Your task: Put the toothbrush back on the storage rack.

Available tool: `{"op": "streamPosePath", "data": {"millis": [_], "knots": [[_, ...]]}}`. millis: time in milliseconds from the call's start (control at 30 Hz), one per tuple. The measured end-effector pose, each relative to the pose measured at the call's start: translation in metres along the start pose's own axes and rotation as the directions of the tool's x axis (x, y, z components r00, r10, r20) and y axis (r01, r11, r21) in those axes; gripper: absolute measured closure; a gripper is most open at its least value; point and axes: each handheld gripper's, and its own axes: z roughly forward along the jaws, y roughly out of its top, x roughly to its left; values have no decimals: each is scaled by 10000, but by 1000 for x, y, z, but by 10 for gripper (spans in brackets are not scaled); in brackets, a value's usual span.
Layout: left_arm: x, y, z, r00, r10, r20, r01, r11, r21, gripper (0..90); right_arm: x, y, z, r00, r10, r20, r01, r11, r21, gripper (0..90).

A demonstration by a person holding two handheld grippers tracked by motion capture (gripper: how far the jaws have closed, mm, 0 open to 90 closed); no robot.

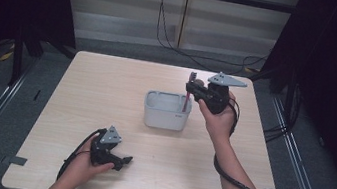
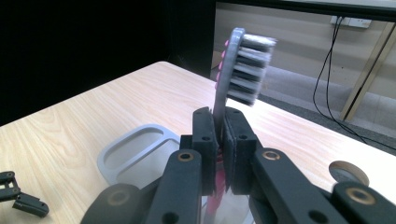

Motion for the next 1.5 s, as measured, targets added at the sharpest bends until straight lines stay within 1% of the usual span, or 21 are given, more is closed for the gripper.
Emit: {"op": "streamPosePath", "data": {"millis": [300, 900, 1500], "knots": [[0, 0, 0, 10000, -9, -9, 9, 10000, -11, 148, -1, -9, 1, 9998, 195, -9, -195, 9998, 86, 844], [0, 0, 0, 10000, -11, -16, 11, 10000, -10, 149, -1, -29, 5, 9996, 275, 65, -277, 9987, 426, 842], [0, 0, 0, 10000, -10, -15, 10, 10000, -8, 149, -3, -37, 6, 9993, 337, 157, -345, 9977, 578, 841]]}}
